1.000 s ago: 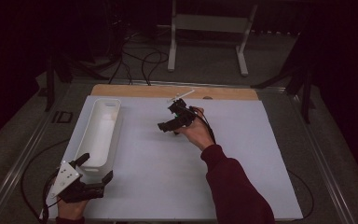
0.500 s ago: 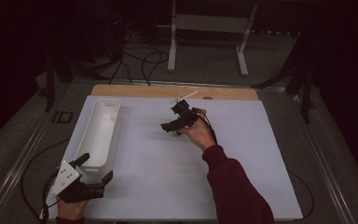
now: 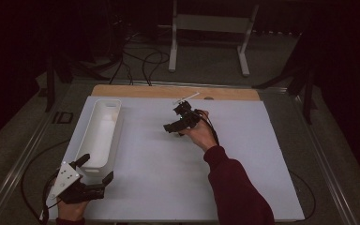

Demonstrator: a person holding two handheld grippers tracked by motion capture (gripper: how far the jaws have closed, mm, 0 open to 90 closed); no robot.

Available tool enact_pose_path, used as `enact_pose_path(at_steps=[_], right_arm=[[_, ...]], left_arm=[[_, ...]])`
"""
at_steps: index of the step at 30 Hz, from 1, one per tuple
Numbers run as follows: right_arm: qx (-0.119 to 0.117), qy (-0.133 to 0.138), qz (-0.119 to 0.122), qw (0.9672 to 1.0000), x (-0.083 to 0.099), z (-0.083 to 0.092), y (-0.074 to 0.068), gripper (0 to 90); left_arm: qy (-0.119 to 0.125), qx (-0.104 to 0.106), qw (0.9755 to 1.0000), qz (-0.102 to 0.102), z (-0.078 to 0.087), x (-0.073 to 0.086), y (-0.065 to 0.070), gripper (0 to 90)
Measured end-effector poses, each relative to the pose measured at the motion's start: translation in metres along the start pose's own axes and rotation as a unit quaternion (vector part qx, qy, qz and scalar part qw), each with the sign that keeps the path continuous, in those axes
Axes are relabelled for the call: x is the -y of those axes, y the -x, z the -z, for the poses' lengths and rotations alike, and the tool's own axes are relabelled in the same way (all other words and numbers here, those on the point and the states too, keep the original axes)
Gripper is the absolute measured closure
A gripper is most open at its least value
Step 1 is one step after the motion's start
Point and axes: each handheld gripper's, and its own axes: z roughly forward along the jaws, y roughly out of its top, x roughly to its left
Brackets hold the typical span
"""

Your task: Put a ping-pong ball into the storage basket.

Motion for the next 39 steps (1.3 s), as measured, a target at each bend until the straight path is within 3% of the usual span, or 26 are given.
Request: enact_pose_path(at_steps=[19, 39], right_arm=[[0.005, -0.013, -0.013, 0.9998, 0.006, -0.010, 0.007, 9.6], [0.014, -0.013, -0.009, 0.9998, 0.013, -0.016, 0.010, 12.5]], left_arm=[[0.001, -0.001, 1.0000, 0.000, 0.000, 0.000, 0.000, 0.0], [0.001, -0.002, 1.0000, 0.000, 0.000, 0.000, 0.000, 0.0]])
